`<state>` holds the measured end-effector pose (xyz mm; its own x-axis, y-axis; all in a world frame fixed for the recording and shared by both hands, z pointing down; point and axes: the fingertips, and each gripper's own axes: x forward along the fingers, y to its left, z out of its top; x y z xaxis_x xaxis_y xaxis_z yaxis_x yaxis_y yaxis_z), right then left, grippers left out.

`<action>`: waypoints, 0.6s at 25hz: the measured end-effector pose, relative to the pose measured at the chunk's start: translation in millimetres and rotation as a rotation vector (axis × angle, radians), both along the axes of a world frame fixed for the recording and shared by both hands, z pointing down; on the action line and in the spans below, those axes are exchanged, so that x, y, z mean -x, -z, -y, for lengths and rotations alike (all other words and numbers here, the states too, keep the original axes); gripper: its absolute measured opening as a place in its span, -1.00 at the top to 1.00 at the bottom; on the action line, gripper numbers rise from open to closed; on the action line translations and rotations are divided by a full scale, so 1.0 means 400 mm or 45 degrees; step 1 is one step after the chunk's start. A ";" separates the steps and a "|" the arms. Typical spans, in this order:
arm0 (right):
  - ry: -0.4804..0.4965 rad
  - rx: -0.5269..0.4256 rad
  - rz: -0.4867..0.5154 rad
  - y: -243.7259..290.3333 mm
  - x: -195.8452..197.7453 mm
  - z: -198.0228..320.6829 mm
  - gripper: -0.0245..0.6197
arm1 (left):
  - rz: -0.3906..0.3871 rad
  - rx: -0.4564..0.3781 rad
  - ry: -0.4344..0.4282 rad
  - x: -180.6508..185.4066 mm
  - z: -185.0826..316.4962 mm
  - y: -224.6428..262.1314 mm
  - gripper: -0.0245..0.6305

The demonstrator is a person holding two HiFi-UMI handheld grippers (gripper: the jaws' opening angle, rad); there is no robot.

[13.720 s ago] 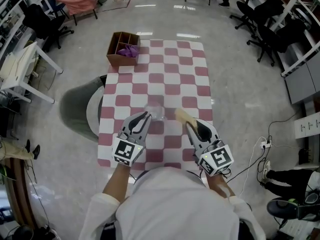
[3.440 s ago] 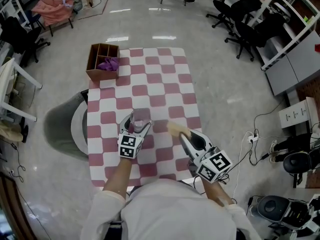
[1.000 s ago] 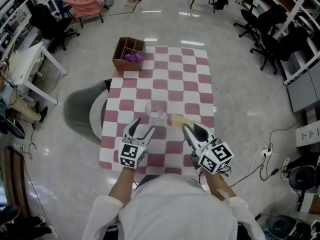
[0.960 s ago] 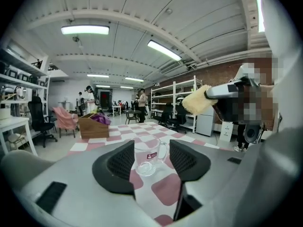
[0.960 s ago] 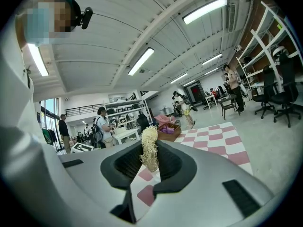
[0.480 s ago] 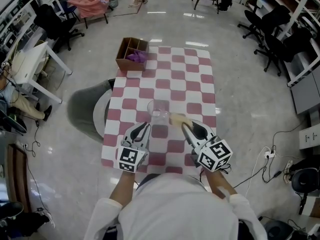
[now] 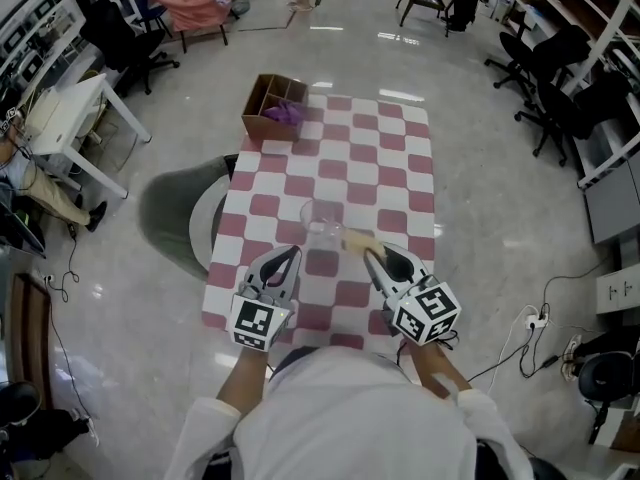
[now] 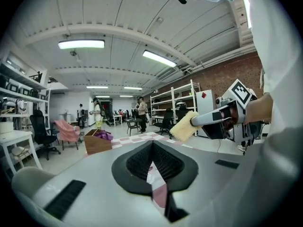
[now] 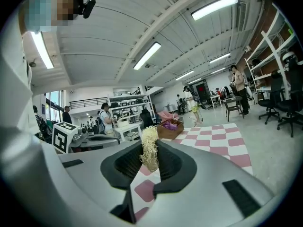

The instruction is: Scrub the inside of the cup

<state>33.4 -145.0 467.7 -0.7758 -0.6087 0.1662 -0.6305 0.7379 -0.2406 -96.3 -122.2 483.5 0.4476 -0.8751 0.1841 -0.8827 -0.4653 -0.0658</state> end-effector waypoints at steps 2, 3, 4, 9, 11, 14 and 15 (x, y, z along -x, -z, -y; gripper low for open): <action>0.007 -0.005 -0.012 -0.004 0.004 -0.001 0.66 | -0.003 -0.001 0.001 0.002 -0.001 0.003 0.83; 0.011 -0.006 -0.018 -0.006 0.006 -0.002 0.66 | -0.005 0.000 0.002 0.003 -0.002 0.003 0.83; 0.014 -0.008 -0.023 -0.007 0.009 -0.004 0.66 | -0.007 0.002 0.002 0.004 -0.003 0.003 0.83; 0.021 -0.011 -0.045 -0.018 0.013 -0.006 0.66 | -0.009 0.007 -0.001 0.004 -0.008 0.003 0.83; 0.019 -0.007 -0.051 -0.026 0.014 -0.006 0.66 | -0.010 0.005 0.003 0.006 -0.009 0.003 0.83; 0.015 -0.003 -0.061 -0.034 0.015 -0.010 0.66 | -0.008 0.006 0.005 0.009 -0.014 0.002 0.83; 0.012 -0.005 -0.066 -0.035 0.014 -0.011 0.66 | -0.005 0.005 0.004 0.009 -0.016 0.002 0.83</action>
<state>27.8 -140.5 481.7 -0.7719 -0.6022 0.2036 -0.6351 0.7447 -0.2050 -99.7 -115.7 482.7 0.4453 -0.8758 0.1859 -0.8846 -0.4625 -0.0601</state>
